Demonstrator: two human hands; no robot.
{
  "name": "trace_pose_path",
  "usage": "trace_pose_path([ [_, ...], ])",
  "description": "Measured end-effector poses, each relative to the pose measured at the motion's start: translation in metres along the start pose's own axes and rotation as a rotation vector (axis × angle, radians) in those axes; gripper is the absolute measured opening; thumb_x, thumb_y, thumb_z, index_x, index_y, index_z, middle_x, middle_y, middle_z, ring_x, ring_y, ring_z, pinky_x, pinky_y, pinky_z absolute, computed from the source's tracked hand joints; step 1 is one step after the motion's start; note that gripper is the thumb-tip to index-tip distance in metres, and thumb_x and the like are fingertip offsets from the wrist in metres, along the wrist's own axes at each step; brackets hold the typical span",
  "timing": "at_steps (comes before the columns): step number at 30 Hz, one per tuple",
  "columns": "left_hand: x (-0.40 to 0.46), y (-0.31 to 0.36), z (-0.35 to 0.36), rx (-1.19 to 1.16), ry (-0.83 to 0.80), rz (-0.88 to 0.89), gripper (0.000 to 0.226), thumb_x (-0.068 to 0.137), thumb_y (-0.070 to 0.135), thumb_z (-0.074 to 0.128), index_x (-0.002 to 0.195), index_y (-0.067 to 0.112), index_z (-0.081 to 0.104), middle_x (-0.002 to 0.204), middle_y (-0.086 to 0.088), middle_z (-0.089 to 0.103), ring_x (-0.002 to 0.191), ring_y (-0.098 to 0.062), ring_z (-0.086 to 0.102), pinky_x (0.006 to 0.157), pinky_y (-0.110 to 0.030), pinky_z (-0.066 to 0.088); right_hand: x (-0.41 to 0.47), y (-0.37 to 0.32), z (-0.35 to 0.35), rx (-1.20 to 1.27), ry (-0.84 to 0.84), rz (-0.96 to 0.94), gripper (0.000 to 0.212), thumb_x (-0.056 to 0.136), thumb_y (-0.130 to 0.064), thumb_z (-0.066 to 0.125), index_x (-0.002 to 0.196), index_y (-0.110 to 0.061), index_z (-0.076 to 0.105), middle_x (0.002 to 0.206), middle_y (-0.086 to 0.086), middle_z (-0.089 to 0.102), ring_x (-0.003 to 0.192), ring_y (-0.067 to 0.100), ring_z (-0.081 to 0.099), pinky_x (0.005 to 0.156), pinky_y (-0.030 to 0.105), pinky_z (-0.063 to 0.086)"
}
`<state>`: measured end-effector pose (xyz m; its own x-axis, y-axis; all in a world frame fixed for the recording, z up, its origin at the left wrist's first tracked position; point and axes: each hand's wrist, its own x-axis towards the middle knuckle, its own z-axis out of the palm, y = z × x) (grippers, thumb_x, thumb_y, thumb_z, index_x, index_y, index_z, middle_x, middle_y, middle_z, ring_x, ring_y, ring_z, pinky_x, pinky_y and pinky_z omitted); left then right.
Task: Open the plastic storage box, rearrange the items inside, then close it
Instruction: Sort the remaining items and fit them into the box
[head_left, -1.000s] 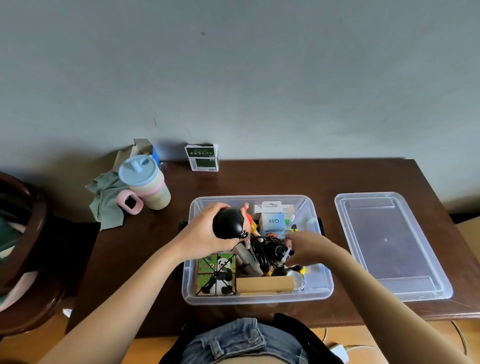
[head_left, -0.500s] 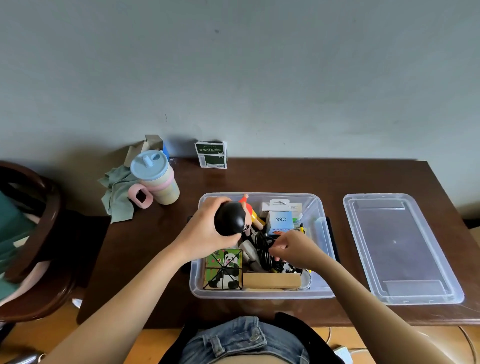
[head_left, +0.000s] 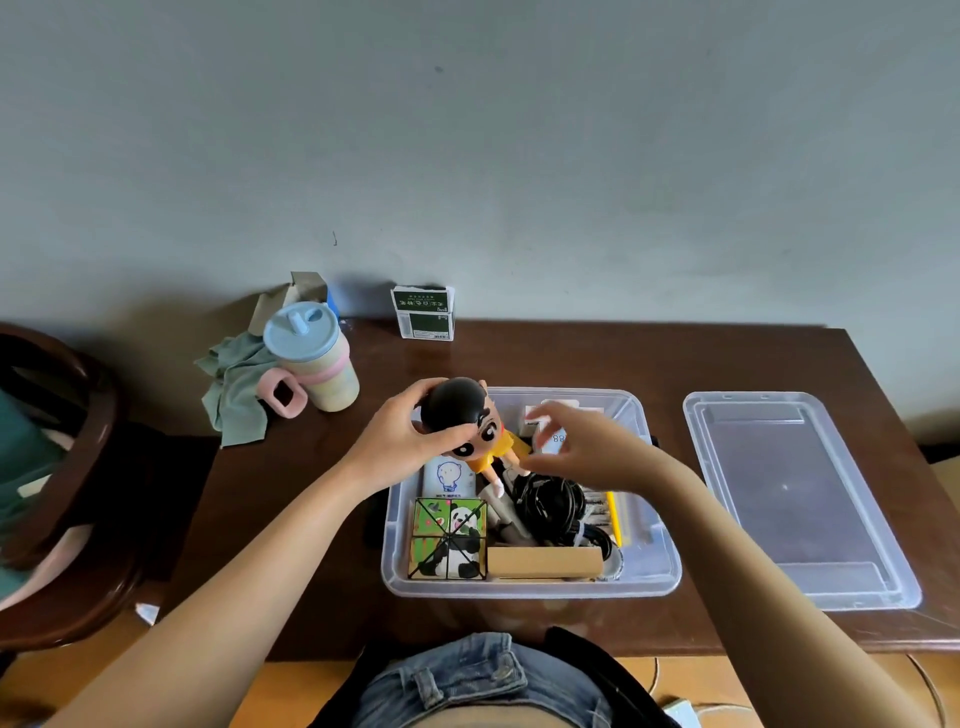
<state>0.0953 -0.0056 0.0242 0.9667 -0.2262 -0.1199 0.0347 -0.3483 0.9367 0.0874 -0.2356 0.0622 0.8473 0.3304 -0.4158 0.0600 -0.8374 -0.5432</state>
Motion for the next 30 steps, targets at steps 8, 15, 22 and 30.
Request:
trace_pose_path([
  [8, 0.008, 0.027, -0.006, 0.025, -0.031, 0.098, 0.046, 0.066, 0.034, 0.084, 0.103, 0.044, 0.059, 0.094, 0.025, 0.067, 0.084, 0.009, 0.062, 0.068, -0.005, 0.045, 0.029, -0.042, -0.011, 0.096, 0.098, -0.298, 0.084, 0.070, -0.038, 0.080, 0.140, -0.033, 0.035, 0.125, -0.007, 0.058, 0.111, 0.012, 0.056, 0.095, 0.033, 0.046],
  [15, 0.007, 0.019, -0.006, -0.127, 0.052, -0.002, 0.038, 0.083, 0.023, 0.070, 0.117, 0.025, 0.053, 0.113, 0.002, 0.060, 0.100, 0.002, 0.058, 0.084, -0.011, 0.046, 0.037, -0.025, -0.005, 0.459, 0.230, -0.198, 0.055, 0.071, -0.023, 0.080, 0.119, -0.028, 0.053, 0.110, -0.006, 0.063, 0.100, 0.014, 0.062, 0.087, 0.037, 0.053],
  [22, -0.003, -0.008, 0.009, -0.008, -0.039, -0.306, 0.025, 0.097, 0.011, 0.051, 0.121, 0.008, 0.056, 0.078, -0.003, 0.065, 0.064, -0.016, 0.068, 0.057, -0.022, 0.054, 0.032, 0.004, 0.012, 0.721, 0.196, -0.129, 0.053, 0.078, -0.010, 0.075, 0.123, -0.021, 0.051, 0.112, -0.004, 0.057, 0.093, 0.009, 0.062, 0.068, 0.029, 0.058],
  [30, -0.018, -0.019, 0.011, 0.433, 0.081, -0.276, 0.035, 0.094, 0.004, 0.046, 0.123, 0.014, 0.061, 0.109, -0.004, 0.069, 0.102, -0.020, 0.063, 0.092, -0.037, 0.050, 0.051, 0.000, 0.039, 0.443, 0.184, -0.229, 0.062, 0.071, -0.022, 0.081, 0.123, -0.028, 0.049, 0.107, -0.015, 0.059, 0.096, 0.008, 0.060, 0.082, 0.017, 0.048],
])
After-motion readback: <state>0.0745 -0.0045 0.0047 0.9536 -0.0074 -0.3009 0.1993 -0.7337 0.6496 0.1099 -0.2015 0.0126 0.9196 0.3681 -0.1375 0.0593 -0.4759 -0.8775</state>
